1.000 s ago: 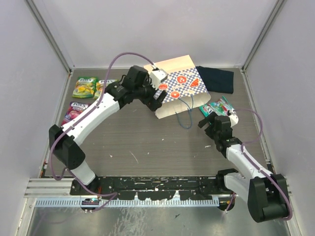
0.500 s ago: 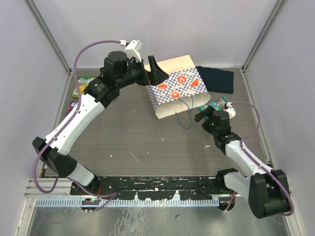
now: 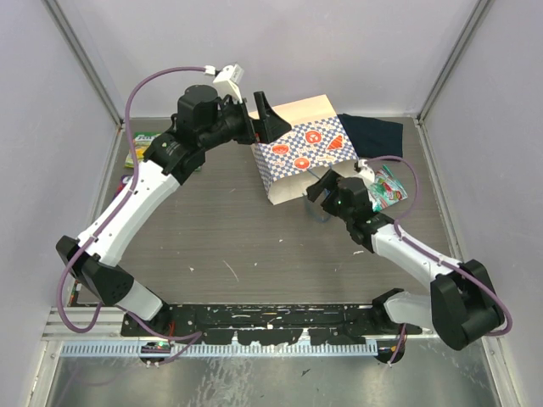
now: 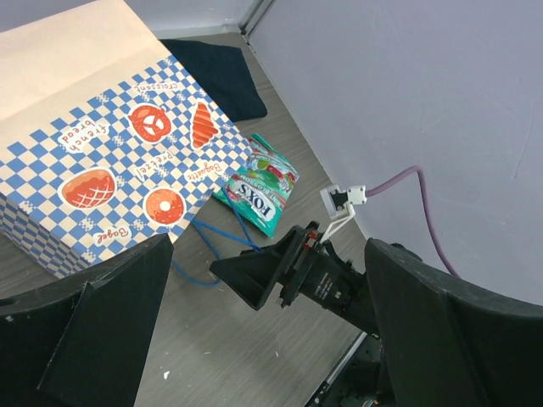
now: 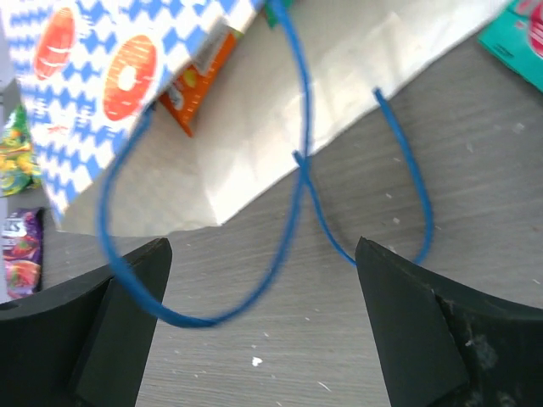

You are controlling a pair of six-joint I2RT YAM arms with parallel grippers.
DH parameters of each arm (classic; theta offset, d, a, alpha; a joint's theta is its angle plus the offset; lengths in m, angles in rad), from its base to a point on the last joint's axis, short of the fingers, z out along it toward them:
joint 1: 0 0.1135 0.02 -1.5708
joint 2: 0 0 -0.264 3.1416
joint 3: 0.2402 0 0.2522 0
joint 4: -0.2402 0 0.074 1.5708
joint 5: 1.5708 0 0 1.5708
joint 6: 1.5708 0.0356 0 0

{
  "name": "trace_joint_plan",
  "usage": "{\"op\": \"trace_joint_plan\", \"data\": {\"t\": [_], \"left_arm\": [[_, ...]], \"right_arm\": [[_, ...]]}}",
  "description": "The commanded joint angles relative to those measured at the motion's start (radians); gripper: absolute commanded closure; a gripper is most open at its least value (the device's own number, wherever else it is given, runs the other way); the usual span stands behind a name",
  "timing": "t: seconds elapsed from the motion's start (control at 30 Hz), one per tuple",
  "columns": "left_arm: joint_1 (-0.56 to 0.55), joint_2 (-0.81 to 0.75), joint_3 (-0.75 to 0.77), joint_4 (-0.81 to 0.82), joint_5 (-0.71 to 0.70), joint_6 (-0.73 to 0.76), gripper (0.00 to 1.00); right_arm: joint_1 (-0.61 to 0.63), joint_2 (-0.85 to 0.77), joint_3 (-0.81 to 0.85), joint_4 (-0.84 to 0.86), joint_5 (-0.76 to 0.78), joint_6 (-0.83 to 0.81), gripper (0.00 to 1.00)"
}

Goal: Take the snacks out of the paper bag

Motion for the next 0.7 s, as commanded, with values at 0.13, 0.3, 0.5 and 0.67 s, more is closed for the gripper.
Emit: {"op": "trace_joint_plan", "data": {"t": [0.13, 0.3, 0.5, 0.67], "left_arm": [[-0.005, -0.037, 0.021, 0.045, -0.026, 0.027, 0.02], [-0.003, -0.04, 0.007, 0.047, -0.039, 0.034, 0.02], [-0.002, -0.032, 0.001, 0.048, -0.033, 0.035, 0.02], [-0.004, -0.009, 0.014, 0.056, -0.033, 0.035, 0.02]], "right_arm": [[0.042, 0.08, 0.129, 0.063, 0.055, -0.013, 0.07], [0.042, 0.101, 0.175, 0.035, 0.108, -0.049, 0.09], [0.042, 0.09, 0.219, -0.003, 0.157, -0.084, 0.1], [0.04, 0.056, 0.21, 0.012, 0.199, -0.097, 0.1]]}}
